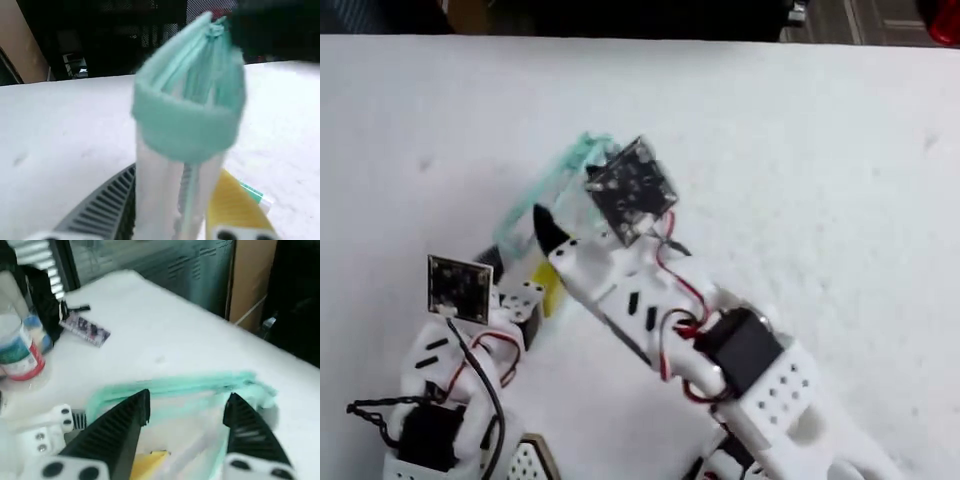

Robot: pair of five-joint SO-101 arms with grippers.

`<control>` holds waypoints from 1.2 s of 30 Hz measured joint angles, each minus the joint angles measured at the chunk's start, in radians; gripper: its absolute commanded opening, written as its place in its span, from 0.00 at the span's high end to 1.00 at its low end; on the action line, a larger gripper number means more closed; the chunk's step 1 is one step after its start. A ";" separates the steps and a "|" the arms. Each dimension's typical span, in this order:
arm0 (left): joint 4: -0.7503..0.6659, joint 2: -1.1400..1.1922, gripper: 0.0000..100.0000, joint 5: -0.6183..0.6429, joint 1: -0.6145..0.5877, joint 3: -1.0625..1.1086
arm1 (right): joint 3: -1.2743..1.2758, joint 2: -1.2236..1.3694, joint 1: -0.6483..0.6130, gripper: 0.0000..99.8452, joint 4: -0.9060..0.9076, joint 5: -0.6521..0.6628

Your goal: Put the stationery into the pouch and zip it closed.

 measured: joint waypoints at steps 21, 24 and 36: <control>-0.041 0.009 0.98 0.003 -0.149 0.002 | -0.021 0.574 0.416 0.79 0.100 -0.002; -0.041 0.009 0.98 0.005 -0.155 0.002 | -0.031 0.741 0.381 0.79 0.097 -0.002; -0.041 0.009 0.97 0.006 -0.153 0.002 | -0.313 1.244 0.365 0.87 0.084 0.095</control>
